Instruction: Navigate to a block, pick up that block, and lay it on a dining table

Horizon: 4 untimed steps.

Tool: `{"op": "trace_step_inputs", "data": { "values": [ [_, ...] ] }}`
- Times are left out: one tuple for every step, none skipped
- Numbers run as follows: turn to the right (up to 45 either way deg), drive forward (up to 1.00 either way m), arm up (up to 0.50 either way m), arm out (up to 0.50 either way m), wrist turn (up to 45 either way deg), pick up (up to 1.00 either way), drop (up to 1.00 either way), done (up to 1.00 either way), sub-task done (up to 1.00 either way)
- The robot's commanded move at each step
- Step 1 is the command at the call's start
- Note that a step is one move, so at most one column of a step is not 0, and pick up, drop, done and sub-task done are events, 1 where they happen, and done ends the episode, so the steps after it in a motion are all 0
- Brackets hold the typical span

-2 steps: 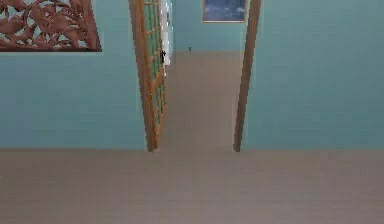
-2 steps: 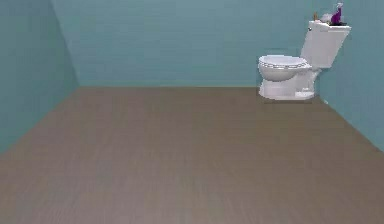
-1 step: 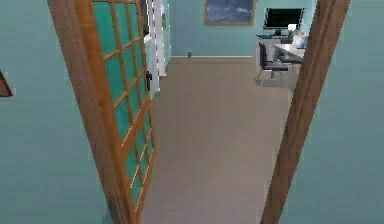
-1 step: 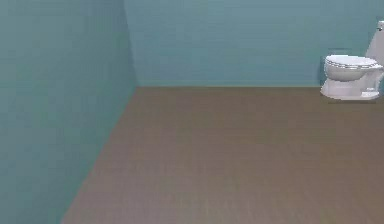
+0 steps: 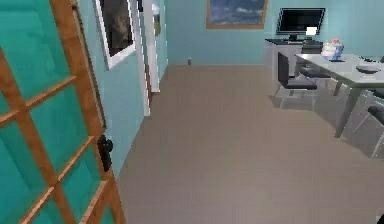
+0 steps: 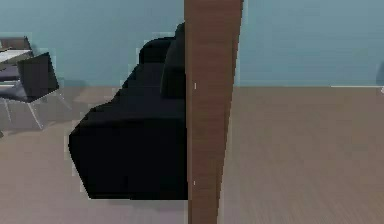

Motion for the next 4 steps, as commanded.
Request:
{"op": "trace_step_inputs", "data": {
  "values": [
    [0.0,1.0,0.0,0.0,0.0,0.0,0.0,0.0,0.0],
    [0.0,1.0,0.0,0.0,0.0,0.0,0.0,0.0,0.0],
    [0.0,1.0,0.0,0.0,0.0,0.0,0.0,0.0,0.0],
    [0.0,1.0,0.0,0.0,0.0,0.0,0.0,0.0,0.0]
  ]
}}
